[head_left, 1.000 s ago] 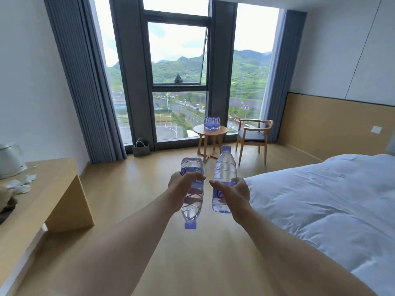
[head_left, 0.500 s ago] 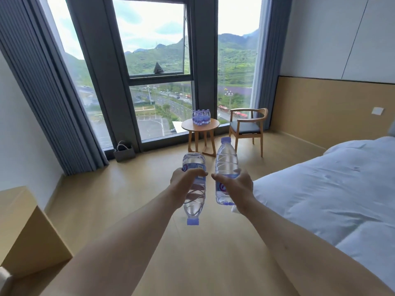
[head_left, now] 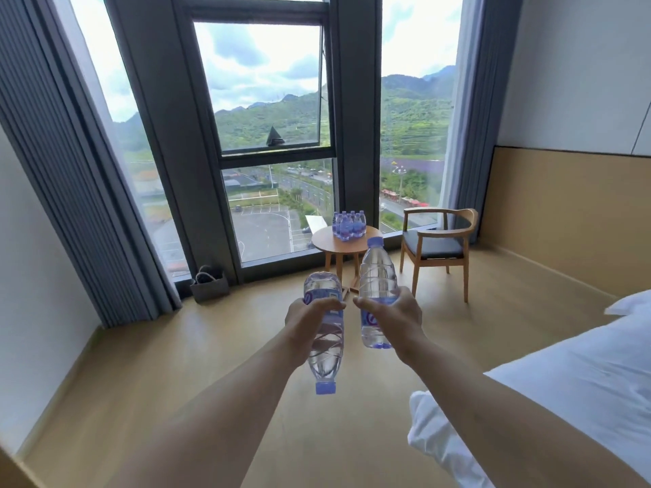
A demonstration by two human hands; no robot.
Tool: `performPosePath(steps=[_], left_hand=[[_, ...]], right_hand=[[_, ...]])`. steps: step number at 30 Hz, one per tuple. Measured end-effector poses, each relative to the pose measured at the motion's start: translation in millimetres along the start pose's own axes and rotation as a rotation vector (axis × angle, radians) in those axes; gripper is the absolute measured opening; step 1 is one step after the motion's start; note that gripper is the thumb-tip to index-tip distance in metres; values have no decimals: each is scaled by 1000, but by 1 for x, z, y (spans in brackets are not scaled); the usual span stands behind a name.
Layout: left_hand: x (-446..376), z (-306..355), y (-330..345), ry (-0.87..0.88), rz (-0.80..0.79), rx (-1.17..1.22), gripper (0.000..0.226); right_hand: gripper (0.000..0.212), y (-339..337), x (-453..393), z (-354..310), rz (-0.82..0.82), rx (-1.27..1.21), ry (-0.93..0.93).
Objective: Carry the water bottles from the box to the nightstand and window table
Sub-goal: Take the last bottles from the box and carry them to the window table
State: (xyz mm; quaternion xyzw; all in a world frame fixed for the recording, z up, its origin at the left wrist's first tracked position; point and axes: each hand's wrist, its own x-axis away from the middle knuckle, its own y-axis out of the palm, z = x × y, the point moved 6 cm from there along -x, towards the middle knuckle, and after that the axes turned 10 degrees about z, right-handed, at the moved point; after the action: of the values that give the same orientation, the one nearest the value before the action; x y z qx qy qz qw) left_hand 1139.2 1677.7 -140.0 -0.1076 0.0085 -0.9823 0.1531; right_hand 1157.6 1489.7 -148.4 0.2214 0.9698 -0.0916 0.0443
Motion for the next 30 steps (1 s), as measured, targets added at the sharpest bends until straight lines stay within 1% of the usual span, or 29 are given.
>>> performPosePath(steps=[3, 8, 10, 15, 19, 21, 25, 30], left_hand=[[-51, 13, 20, 1, -19, -3, 32], [-150, 21, 52, 16, -58, -13, 35], [-196, 24, 66, 16, -83, -17, 38], [-326, 46, 102, 0, -125, -3, 44], [-426, 73, 134, -33, -173, 34, 42], [-468, 89, 149, -34, -182, 36, 42], [-548, 105, 183, -61, -214, 30, 42], [-631, 99, 220, -107, -233, -36, 37]], right_hand=[[73, 23, -48, 4, -6, -4, 22], [68, 71, -129, 27, -4, 24, 49], [70, 93, -167, 34, 12, 31, 55], [84, 157, -276, 39, 31, 39, 56], [82, 200, -370, 26, 65, 41, 39], [78, 216, -411, 24, 85, 47, 40], [73, 241, -486, 46, 122, 34, 109], [72, 270, -571, 82, 153, 53, 169]])
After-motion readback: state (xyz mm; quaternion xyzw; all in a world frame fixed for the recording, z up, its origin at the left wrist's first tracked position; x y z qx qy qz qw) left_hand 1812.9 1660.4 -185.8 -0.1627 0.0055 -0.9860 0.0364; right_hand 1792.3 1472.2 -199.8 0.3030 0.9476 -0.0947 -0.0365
